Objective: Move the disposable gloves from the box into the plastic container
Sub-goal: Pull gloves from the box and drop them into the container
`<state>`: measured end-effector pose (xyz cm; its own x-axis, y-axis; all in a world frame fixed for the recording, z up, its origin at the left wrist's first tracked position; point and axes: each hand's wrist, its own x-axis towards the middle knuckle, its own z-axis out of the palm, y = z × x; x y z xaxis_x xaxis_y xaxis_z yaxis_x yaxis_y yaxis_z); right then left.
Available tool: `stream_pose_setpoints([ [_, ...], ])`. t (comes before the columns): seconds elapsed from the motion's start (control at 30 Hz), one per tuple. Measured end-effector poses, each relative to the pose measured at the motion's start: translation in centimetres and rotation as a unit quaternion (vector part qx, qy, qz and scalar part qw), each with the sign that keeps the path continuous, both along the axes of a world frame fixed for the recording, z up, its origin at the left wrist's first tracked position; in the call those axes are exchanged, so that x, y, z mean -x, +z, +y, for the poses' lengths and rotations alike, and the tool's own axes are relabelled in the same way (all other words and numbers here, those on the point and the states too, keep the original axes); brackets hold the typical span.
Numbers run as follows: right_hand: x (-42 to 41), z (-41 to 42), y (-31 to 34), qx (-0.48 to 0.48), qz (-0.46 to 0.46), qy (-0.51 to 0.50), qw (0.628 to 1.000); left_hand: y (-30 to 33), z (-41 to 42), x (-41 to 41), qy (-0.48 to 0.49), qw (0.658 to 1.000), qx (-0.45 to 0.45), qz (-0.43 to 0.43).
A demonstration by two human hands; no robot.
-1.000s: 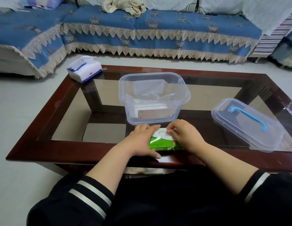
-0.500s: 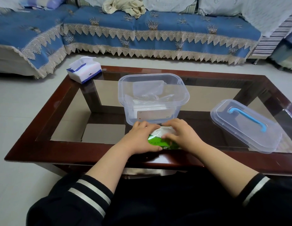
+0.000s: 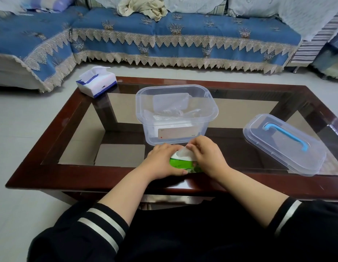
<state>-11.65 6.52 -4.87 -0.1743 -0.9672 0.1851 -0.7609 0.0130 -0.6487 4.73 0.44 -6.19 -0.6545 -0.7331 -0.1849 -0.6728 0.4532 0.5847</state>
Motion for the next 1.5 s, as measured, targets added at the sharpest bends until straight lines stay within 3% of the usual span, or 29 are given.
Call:
stream_pose_setpoints([
  [0.13, 0.0, 0.2, 1.0, 0.033, -0.147, -0.074, 0.986, 0.2, -0.5, -0.2, -0.009, 1.000, -0.006, 0.011],
  [0.3, 0.4, 0.1, 2.5, 0.106, -0.267, -0.112, 0.951, 0.1, -0.9, 0.4, 0.000, 1.000, 0.004, -0.003],
  [0.63, 0.6, -1.2, 5.0, 0.201, -0.349, -0.146, 0.904, 0.7, -0.9, 0.3, -0.033, 0.998, 0.028, -0.040],
  [0.73, 1.0, -2.3, 8.5, 0.259, -0.321, -0.124, 0.903, 0.4, -0.7, 0.3, -0.064, 0.992, 0.065, -0.093],
  [0.87, 2.3, -4.6, 15.3, 0.378, -0.253, -0.025, 0.890, 0.6, -1.0, -0.1, -0.063, 0.990, 0.079, -0.094],
  [1.03, 2.4, -8.6, 18.9, 0.551, -0.050, -0.002, 0.833, 1.1, -1.7, -1.0, -0.045, 0.988, 0.090, -0.118],
  [1.1, 1.2, -10.2, 17.0, 0.501, 0.028, 0.009, 0.865, 1.0, -1.9, -1.2, -0.043, 0.988, 0.081, -0.123],
  [1.2, 0.5, -12.5, 12.4, 0.272, 0.145, 0.057, 0.950, 0.8, -2.0, -1.2, -0.049, 0.987, 0.085, -0.129],
  [1.27, 0.7, -13.6, 10.2, 0.106, 0.185, 0.091, 0.973, 0.9, -1.9, -1.1, -0.055, 0.986, 0.084, -0.133],
  [1.37, 0.9, -15.3, 7.7, -0.072, 0.187, 0.139, 0.970, 1.0, -1.9, -1.0, -0.056, 0.986, 0.077, -0.135],
  [1.5, 0.3, -17.1, 4.7, -0.210, 0.261, 0.163, 0.928, 1.0, -2.2, -0.9, -0.059, 0.985, 0.070, -0.143],
])
